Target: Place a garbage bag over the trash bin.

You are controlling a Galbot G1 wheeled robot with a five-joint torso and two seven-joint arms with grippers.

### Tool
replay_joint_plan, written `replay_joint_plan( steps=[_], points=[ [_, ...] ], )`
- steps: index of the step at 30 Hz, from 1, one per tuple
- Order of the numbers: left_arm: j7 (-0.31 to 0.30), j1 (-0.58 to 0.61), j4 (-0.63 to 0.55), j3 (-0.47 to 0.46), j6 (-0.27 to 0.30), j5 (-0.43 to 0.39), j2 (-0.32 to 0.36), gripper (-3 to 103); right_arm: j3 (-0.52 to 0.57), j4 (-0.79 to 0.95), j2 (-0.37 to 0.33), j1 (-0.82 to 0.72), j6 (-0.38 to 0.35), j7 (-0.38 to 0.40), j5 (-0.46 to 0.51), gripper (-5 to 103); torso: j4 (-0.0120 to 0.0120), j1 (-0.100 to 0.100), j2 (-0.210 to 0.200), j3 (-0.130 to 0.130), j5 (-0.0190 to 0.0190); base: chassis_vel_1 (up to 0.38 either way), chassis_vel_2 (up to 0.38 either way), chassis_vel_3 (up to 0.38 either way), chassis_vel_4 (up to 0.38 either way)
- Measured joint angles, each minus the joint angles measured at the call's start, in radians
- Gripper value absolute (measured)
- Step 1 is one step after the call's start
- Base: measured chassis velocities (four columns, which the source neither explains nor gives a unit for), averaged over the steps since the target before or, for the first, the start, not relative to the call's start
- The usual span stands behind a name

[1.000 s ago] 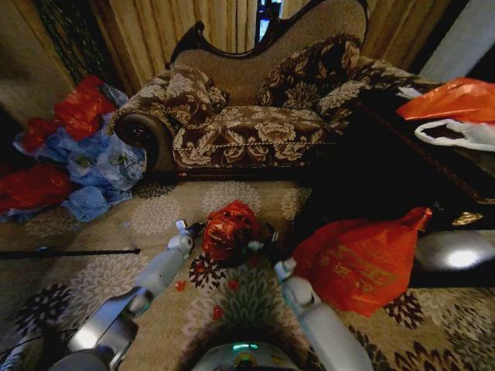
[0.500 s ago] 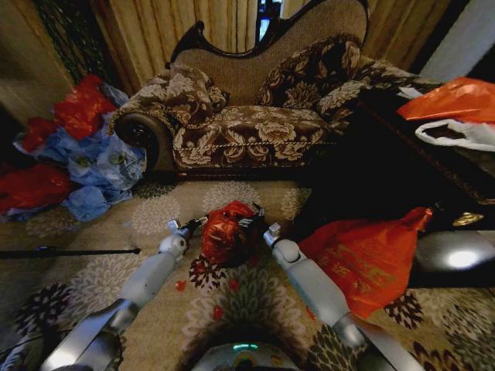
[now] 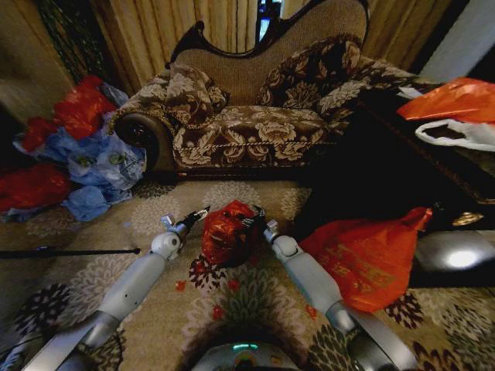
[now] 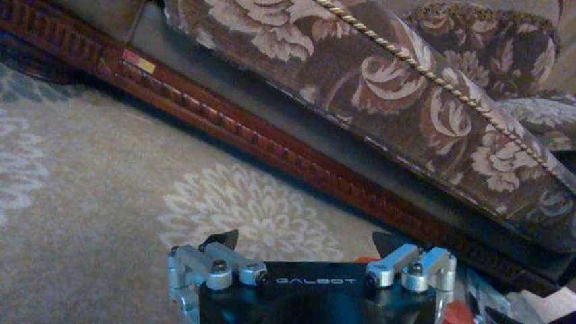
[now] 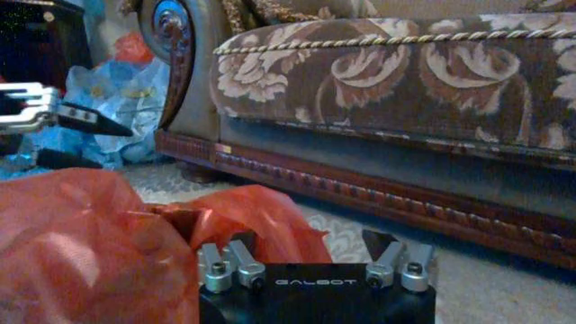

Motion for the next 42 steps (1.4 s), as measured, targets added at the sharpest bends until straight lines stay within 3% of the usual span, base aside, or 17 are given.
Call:
replay_joint_plan(
  steps=[2, 3, 4, 6, 14, 15, 17, 19, 22, 25, 31, 34, 40, 42],
  points=[
    [0.0, 0.005, -0.005, -0.001, 0.001, -0.003, 0.003, 99, 0.001, 0.0, -0.001, 0.001, 0.0, 0.0, 0.004, 73, 0.0001, 0.0, 0.0, 0.0, 0.0, 0.0, 0.0, 0.0, 0.0],
    [0.0, 0.009, -0.006, -0.003, 0.002, -0.004, 0.004, 99, 0.001, -0.004, 0.002, 0.004, 0.002, 0.0, 0.006, 62, 0.0002, 0.0, 0.0, 0.0, 0.0, 0.0, 0.0, 0.0, 0.0],
    [0.0, 0.009, -0.006, -0.003, 0.002, -0.004, 0.004, 99, 0.001, -0.004, 0.002, 0.004, 0.002, 0.0, 0.006, 62, 0.0002, 0.0, 0.0, 0.0, 0.0, 0.0, 0.0, 0.0, 0.0],
    [0.0, 0.013, -0.007, -0.004, 0.002, -0.006, 0.004, 99, 0.005, -0.02, 0.013, 0.008, 0.012, 0.0, 0.007, 51, 0.0, 0.0, 0.0, 0.0, 0.0, 0.0, 0.0, 0.0, 0.0],
    [0.001, 0.048, -0.032, -0.016, 0.004, -0.007, 0.009, 99, 0.013, -0.06, 0.051, 0.044, 0.024, 0.019, 0.046, 30, 0.0002, 0.0, 0.0, 0.0, 0.0, 0.0, 0.0, 0.0, 0.0],
    [0.001, 0.058, -0.042, -0.019, 0.005, -0.007, 0.009, 99, 0.02, -0.09, 0.066, 0.063, 0.024, 0.021, 0.052, 19, 0.0002, 0.0, 0.0, 0.0, -0.0001, 0.0, 0.0, 0.0, 0.0],
    [0.001, 0.063, -0.05, -0.02, 0.005, -0.007, 0.009, 99, 0.026, -0.114, 0.075, 0.075, 0.024, 0.02, 0.053, 19, 0.0002, 0.0, 0.0, 0.0, -0.0002, 0.0, 0.0, 0.0, 0.0],
    [0.001, 0.068, -0.065, -0.021, 0.008, -0.009, 0.011, 99, 0.045, -0.184, 0.097, 0.103, 0.027, 0.009, 0.053, 8, 0.0005, 0.0, 0.0, 0.0, -0.0001, 0.0, 0.0, 0.0, 0.0],
    [0.001, 0.068, -0.072, -0.019, 0.012, -0.013, 0.011, 99, 0.053, -0.217, 0.107, 0.112, 0.032, 0.004, 0.053, 2, 0.0001, 0.0, 0.0, 0.0, -0.0001, 0.0, 0.0, 0.0, 0.0],
    [0.001, 0.068, -0.085, -0.019, 0.015, -0.017, 0.012, 102, 0.071, -0.273, 0.129, 0.122, 0.025, -0.004, 0.054, 0, 0.0001, 0.0, 0.0, 0.0, 0.0, 0.0, 0.0, 0.0, 0.0],
    [0.0, 0.069, -0.097, -0.021, 0.017, -0.024, 0.018, 97, 0.091, -0.333, 0.143, 0.125, 0.017, -0.021, 0.034, 0, 0.0003, 0.0, 0.0, 0.0, 0.0, 0.0, 0.0, 0.0, 0.0],
    [-0.002, 0.065, -0.101, -0.024, 0.017, -0.03, 0.023, 102, 0.08, -0.325, 0.13, 0.099, 0.002, -0.033, 0.028, 0, 0.0001, 0.0, 0.0, 0.0, 0.0, 0.0, 0.0, 0.0, 0.0],
    [-0.016, 0.04, -0.149, -0.023, 0.026, -0.056, 0.052, 99, 0.076, -0.221, 0.074, 0.032, -0.025, -0.078, 0.093, -2, 0.0003, 0.0, 0.0, 0.0, 0.0002, 0.0, 0.0, 0.0, 0.0],
    [-0.024, 0.021, -0.169, -0.018, 0.032, -0.068, 0.066, 99, 0.096, -0.159, 0.047, 0.005, -0.027, -0.083, 0.12, 8, 0.0002, 0.0, 0.0, 0.0, 0.0002, 0.0, 0.0, 0.0, 0.0]
  ],
)
